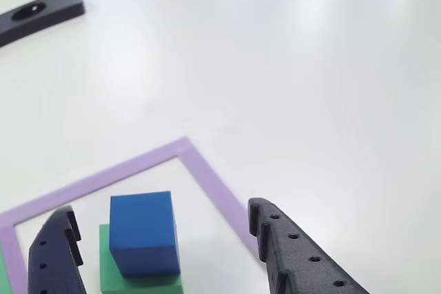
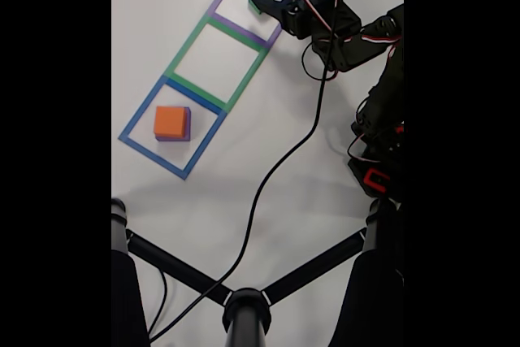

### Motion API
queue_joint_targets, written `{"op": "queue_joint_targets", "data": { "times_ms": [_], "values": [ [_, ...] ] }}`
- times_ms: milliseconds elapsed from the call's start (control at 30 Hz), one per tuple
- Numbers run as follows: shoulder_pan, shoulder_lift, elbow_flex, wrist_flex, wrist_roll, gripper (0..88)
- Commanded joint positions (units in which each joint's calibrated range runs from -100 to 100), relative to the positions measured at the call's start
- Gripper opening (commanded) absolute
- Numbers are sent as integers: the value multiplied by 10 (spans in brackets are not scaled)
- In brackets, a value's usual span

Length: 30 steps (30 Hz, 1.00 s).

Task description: Tower of hanoi

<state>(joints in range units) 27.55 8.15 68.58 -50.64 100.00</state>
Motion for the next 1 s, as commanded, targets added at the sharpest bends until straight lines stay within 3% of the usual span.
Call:
{"op": "queue_joint_targets", "data": {
  "times_ms": [0, 967],
  "values": [
    [-5, 23, -38, -31, 0, 261],
    [-32, 84, -53, -82, 0, 120]
  ]
}}
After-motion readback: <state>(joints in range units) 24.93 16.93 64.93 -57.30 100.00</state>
